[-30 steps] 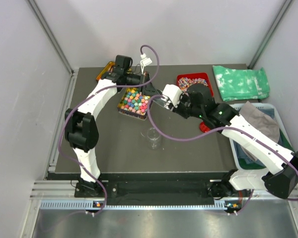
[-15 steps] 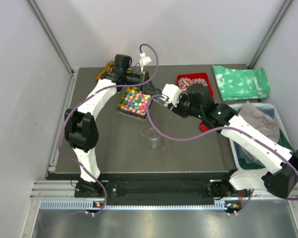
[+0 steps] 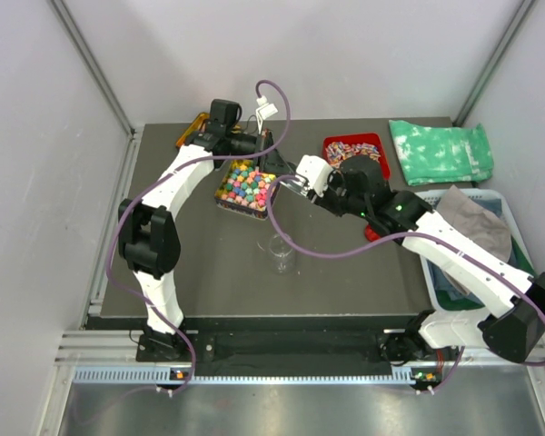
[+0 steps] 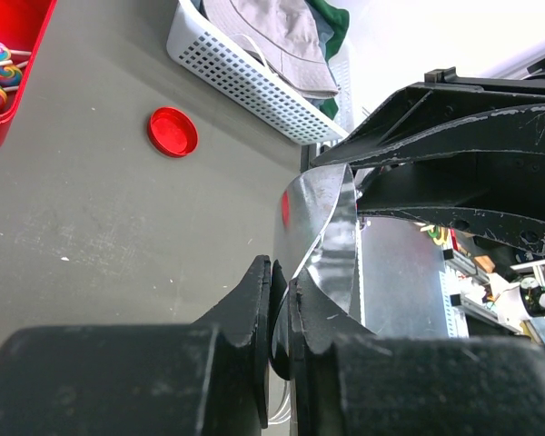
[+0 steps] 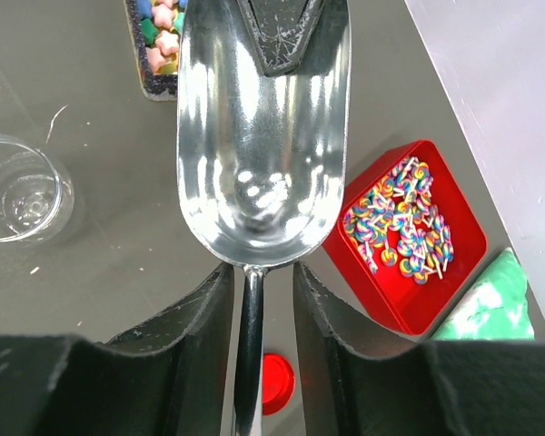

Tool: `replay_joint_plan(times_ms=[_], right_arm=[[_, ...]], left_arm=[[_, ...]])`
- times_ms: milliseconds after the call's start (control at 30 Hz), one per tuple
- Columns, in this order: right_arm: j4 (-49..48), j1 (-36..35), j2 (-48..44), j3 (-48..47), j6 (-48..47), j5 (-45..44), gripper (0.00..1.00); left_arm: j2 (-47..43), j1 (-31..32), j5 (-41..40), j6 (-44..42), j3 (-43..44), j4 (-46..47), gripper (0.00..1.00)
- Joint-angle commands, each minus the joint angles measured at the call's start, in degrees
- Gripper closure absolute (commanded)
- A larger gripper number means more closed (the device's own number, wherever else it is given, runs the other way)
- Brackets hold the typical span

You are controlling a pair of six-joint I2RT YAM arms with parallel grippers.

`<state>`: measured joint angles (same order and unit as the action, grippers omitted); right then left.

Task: Pack the candies
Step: Pick up the spatula from the center of the board.

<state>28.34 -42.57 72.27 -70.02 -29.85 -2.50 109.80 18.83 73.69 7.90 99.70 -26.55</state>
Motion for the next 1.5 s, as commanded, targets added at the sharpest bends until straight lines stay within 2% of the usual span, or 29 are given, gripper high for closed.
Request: replay_joint_plan(times_ms=[0,133,567,900,967,1033,1167,1333,1367,1467], right_arm=[[-1.9,0.2,0.3,-1.8,0.5,1.1,0.69],[-1.5,0.1,0.7,-2.2,0.9,1.7,0.73],[-1.5,-0.4,0.9,-3.6,1.1,1.5,0.72],[-1.7,-1.1,1.6,-4.1,1.3,1.6,0.79],[-1.6,-1.3,1.8,-4.5,1.4,1.5,0.81],[-1.4,-1.4,2.2,-4.9,1.4,1.6,0.90],[-1.0,-1.7,2.4,-5.7,1.7,2.1,1.00],[0.0,-1.8,2.3,-6.6,2.1,2.3,1.00],[0.0,-1.8,2.3,-6.6,2.2,3.2,1.00],[0.2,-1.9,2.1,-6.8,2.2,3.9,1.00]], left_arm=[[-1.3,0.1,2.2,0.4,0.3,2.5,1.00],[-1.0,0.1,2.1,0.5,0.0,2.8,1.00],[-0.8,0.2,1.6,0.1,-1.3,3.0,1.00],[-0.9,0.2,1.6,0.2,-2.1,3.3,1.00],[-0.9,0.4,1.5,0.1,-2.1,3.3,1.00],[-0.7,0.6,1.4,0.1,-2.3,3.3,1.00],[-0.4,0.9,1.1,-0.1,-2.5,3.3,1.00],[0.1,1.3,-0.1,-1.2,-2.6,1.9,1.00],[0.1,1.3,-0.3,-1.7,-2.5,1.7,0.94],[0.4,1.3,-1.1,-2.5,-2.1,0.7,0.88]])
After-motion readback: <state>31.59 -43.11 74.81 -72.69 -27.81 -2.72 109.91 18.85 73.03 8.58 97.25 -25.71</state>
